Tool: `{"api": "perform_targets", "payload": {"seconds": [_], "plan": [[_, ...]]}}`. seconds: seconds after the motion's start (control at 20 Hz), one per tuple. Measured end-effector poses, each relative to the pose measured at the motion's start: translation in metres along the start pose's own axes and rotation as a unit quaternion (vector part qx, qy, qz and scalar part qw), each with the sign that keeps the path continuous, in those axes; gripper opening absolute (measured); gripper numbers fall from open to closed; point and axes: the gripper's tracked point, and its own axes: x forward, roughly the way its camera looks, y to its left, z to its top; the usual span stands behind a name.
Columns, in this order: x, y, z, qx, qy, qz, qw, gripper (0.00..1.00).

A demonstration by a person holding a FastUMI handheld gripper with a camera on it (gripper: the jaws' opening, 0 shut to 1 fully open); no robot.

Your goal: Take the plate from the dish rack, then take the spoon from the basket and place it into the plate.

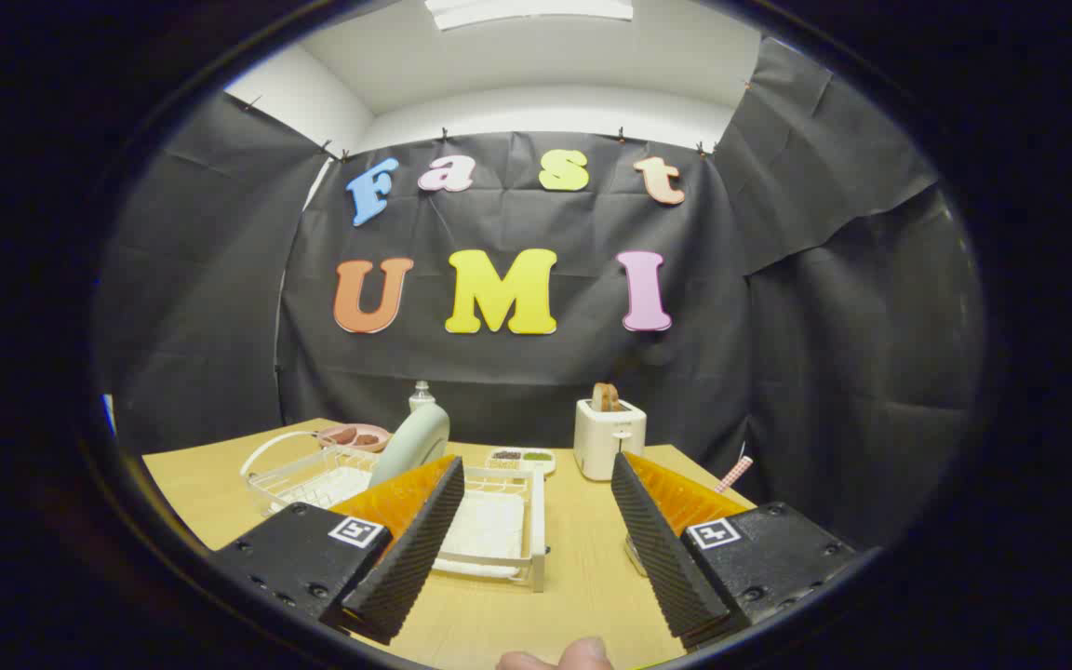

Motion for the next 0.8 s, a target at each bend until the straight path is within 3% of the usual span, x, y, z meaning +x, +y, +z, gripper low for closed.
{"api": "perform_targets", "payload": {"seconds": [0.3,0.8], "plan": [[0.001,-0.007,0.001,-0.003,0.0,-0.02,1.0,1.0],[0.006,0.016,0.004,-0.011,0.002,0.008,1.0,1.0]]}}
